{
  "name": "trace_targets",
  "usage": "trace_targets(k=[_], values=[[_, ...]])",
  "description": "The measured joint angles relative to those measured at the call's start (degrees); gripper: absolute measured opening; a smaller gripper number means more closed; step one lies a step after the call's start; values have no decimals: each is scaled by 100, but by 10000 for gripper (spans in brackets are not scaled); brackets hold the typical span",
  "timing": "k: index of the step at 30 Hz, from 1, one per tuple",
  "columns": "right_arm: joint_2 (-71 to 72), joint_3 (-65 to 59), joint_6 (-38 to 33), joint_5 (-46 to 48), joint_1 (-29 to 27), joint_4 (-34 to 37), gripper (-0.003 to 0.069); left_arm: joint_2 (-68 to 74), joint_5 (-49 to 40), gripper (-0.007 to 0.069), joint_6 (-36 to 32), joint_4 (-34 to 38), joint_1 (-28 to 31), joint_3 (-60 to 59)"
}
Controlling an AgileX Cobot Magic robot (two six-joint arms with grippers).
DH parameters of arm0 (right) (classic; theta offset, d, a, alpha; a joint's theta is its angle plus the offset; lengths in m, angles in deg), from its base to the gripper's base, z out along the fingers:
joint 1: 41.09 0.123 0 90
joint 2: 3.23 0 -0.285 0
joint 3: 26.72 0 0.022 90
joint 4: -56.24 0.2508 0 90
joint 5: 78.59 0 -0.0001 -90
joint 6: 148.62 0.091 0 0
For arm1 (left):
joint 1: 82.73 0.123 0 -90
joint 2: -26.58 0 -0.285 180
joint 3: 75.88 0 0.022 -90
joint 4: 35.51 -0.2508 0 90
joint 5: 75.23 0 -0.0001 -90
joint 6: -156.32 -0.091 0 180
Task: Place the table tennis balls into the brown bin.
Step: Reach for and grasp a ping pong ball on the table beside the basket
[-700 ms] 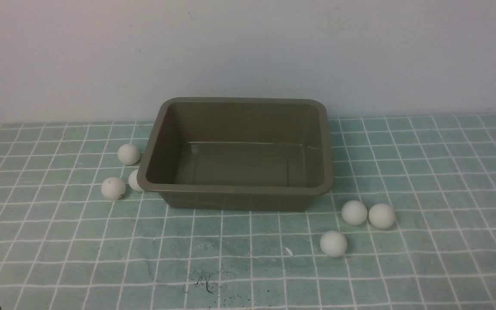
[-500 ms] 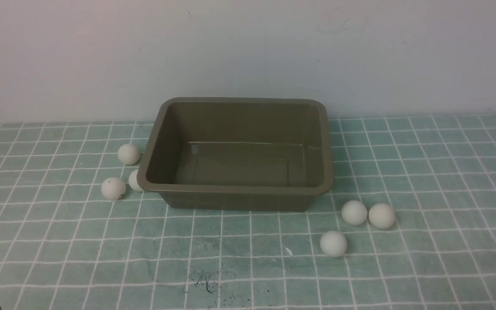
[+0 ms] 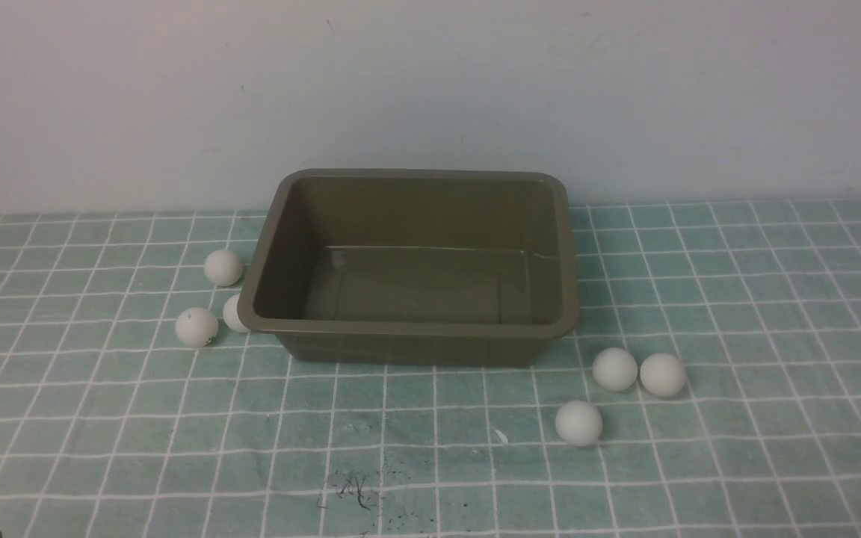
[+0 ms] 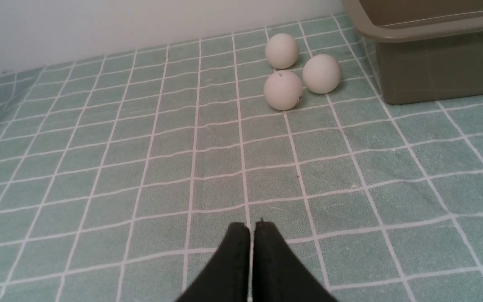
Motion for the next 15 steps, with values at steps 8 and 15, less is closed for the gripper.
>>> trace_targets(k=[8,15], values=[[0,0,0,0,0,0,-15,0,1047,-5,459,1144,0,-12],[0,0,0,0,0,0,-15,0,3505,-5,851,2581,-5,93]])
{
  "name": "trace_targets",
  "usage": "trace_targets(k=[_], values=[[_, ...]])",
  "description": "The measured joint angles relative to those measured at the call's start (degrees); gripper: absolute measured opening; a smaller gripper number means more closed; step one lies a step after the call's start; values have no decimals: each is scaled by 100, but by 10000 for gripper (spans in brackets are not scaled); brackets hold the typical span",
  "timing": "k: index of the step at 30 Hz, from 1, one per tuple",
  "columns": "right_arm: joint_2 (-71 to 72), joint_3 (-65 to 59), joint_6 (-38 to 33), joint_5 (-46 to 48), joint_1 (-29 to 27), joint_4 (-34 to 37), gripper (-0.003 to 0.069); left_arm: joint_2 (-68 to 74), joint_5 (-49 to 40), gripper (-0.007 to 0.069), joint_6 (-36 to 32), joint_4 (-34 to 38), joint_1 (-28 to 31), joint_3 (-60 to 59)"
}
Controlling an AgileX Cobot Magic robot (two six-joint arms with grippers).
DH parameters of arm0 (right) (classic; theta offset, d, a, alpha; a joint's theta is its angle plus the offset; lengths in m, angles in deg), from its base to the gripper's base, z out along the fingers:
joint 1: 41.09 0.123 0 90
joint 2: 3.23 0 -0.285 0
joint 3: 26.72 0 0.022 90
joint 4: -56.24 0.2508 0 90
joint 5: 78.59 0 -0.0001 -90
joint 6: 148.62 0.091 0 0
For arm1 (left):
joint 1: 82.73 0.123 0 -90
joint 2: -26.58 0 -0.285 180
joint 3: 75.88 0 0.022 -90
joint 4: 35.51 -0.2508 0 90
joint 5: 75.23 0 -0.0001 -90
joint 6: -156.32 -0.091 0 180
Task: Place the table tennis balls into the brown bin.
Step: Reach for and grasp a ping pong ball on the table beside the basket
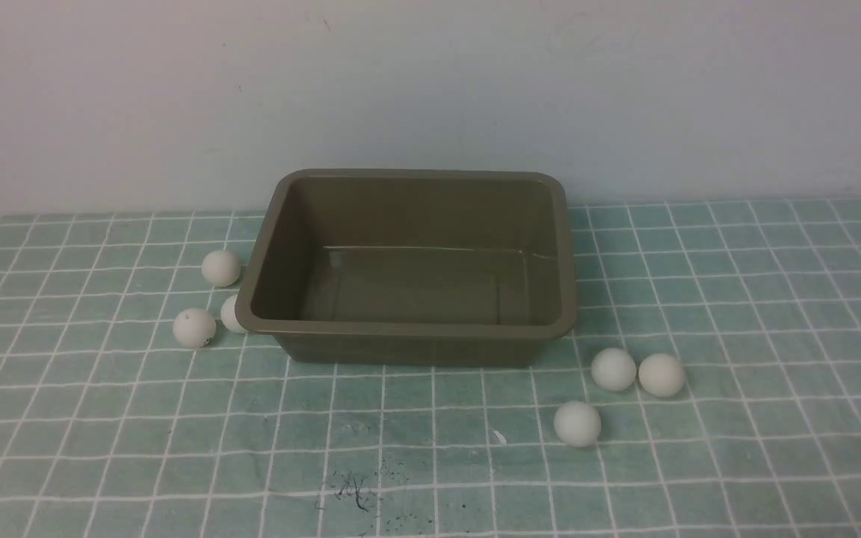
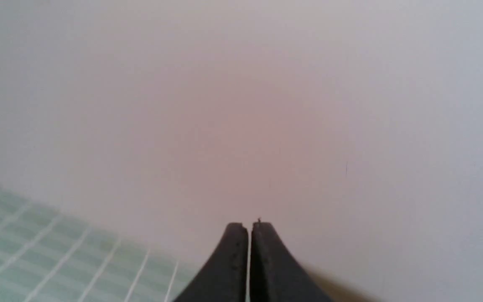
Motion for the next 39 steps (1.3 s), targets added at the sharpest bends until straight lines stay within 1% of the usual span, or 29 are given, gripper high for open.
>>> trace_targets(k=[1,2,4,6,7,8,9,12,14,15,16,17,19,23,24,26,27,28,31,35,37,38,39], values=[[0,0,0,0,0,0,-15,130,6,-5,11,47,0,335],[0,0,0,0,0,0,-15,229,-174,-5,13,33,0,585],[0,0,0,0,0,0,-15,714,-729,-5,-14,-61,0,1278],[0,0,24,-14,0,30,-15,1631,-2086,-5,-98,-297,0,2247],[0,-5,48,-44,0,77,-15,2031,-2482,-5,-130,-358,-6,2608],[0,-30,159,-226,0,350,-15,2782,-3435,-5,-192,-462,-6,3211],[0,-31,242,-354,0,550,-15,3222,-4080,-5,-266,-529,-11,3526],[0,-31,581,-940,0,1315,-15,4597,-5309,-5,-526,-665,-13,4345],[0,-31,858,-1342,0,1952,-15,5561,-5848,-5,-771,-762,-13,4763],[0,-31,953,-1490,0,2227,-15,6000,-5954,-5,-873,-791,-13,4918],[0,-31,965,-1517,0,2227,-15,6083,-5967,-5,-890,-791,-13,4947],[0,-31,992,-1690,0,2585,-15,6764,-5998,-5,-980,-825,-13,5181],[0,-31,967,-1785,0,2731,-15,7378,-5953,-5,-1017,-891,-13,5418],[0,-31,963,-1790,0,2875,-15,8084,-5654,-5,-1040,-1152,-13,5804],[0,-21,963,-1652,0,2874,-15,8242,-5564,-5,-1052,-1243,-13,5914],[0,158,940,-1012,6,2854,-15,8534,-5436,-5,-1053,-1391,-13,6134],[0,187,935,-940,6,2848,-15,8562,-5436,-5,-1053,-1391,-13,6134],[-153,538,848,-343,6,2758,-15,8832,-5336,-3,-1053,-1467,-13,6300],[-726,1200,616,494,6,2511,-15,9239,-5161,19,-1053,-1520,-13,6584],[-1688,2049,117,1353,6,2313,-15,9889,-5031,127,-1057,-1552,-13,6941],[-2163,2510,-158,1742,6,2230,-15,10274,-4968,223,-1057,-1580,-13,7124],[-2200,2544,-182,1767,6,2230,-15,10274,-4968,223,-1057,-1580,-13,7124],[-2406,2714,-301,1875,6,2215,-15,10498,-4912,286,-1052,-1587,-13,7226]])
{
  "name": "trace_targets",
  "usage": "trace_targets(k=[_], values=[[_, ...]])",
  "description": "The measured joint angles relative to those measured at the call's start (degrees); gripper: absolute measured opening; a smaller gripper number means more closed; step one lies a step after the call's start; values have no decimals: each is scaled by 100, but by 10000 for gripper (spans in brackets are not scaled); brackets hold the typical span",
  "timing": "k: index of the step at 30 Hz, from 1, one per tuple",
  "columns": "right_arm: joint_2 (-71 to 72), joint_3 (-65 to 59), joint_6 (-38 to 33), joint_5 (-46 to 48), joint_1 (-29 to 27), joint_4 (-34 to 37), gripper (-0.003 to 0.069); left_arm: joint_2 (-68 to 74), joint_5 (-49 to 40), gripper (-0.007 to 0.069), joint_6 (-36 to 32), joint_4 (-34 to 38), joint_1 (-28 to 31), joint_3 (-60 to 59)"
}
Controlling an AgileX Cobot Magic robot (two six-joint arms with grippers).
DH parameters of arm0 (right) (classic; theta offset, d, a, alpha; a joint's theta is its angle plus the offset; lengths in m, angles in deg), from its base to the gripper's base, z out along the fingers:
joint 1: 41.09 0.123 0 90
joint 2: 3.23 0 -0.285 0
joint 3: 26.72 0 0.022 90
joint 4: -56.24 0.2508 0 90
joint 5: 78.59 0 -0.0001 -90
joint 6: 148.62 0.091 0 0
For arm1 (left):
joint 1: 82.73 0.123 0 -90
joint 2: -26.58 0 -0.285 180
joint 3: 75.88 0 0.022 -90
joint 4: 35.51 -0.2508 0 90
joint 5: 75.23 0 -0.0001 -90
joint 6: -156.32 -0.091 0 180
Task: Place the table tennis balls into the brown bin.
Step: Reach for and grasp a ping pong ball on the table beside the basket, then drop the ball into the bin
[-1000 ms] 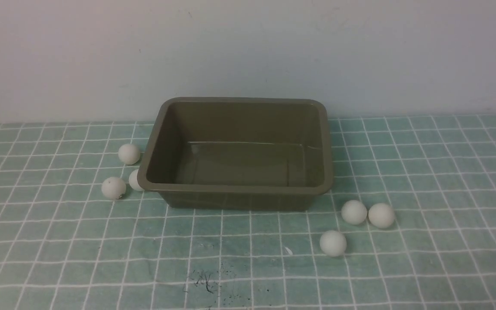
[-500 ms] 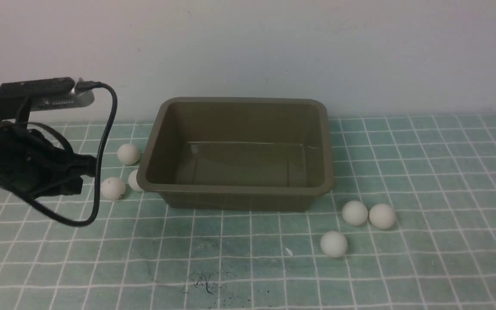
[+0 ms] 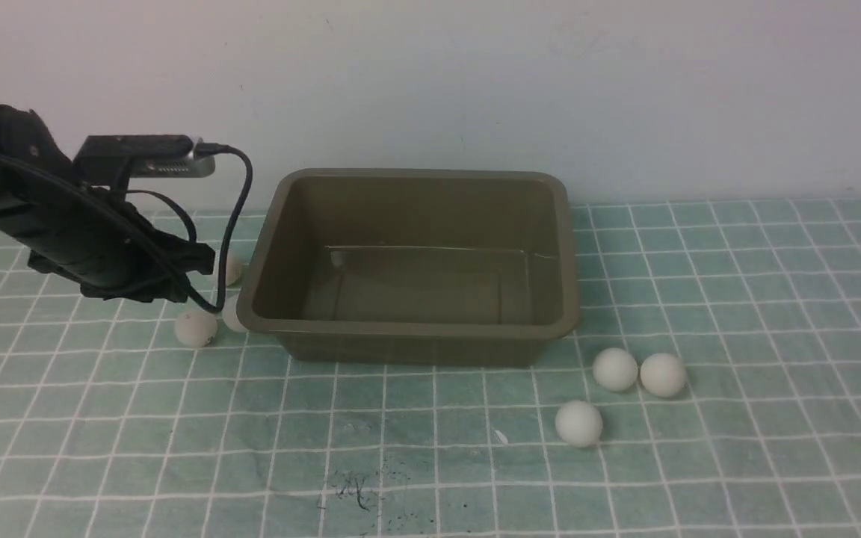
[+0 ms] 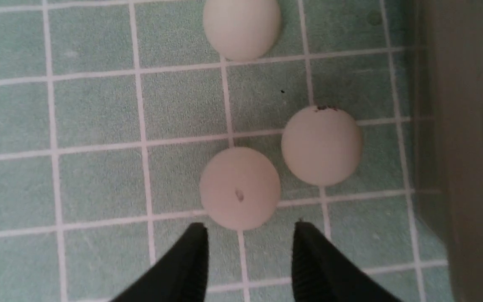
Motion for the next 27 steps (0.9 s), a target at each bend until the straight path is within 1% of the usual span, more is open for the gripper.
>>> trace_targets(k=[2,4,7,11,14,15,16,20,22,24,25,26,27], values=[[-275,207,-156,72,0,-5,-15,291,145,384,41,-29,0,132],[-406,273,-237,72,0,-5,-15,521,365,447,95,-33,0,223],[-450,288,-250,66,0,-7,-15,706,542,476,103,-33,0,252],[-457,288,-256,66,0,-7,-15,951,604,467,103,-39,0,262],[-470,292,-256,73,0,-12,-15,1127,578,412,107,-56,0,264],[-510,317,-256,116,0,-12,-15,1154,508,356,107,-105,0,264],[-587,373,-262,200,0,-40,-15,1147,466,349,107,-153,0,269],[-1193,834,-475,664,0,-145,-13,829,64,353,200,-482,0,269],[-1720,1087,-767,791,0,-105,-10,482,-97,353,213,-538,0,269],[-2362,1356,-1225,796,0,34,-8,-88,-186,353,190,-373,-50,269],[-2500,1402,-1298,789,0,54,-7,-135,-187,353,182,-348,-70,269],[-3158,1630,-1509,744,0,126,-3,-553,-170,353,-11,-70,-231,269],[-3233,1658,-1523,736,0,133,-1,-553,-170,353,-11,-39,-256,269]])
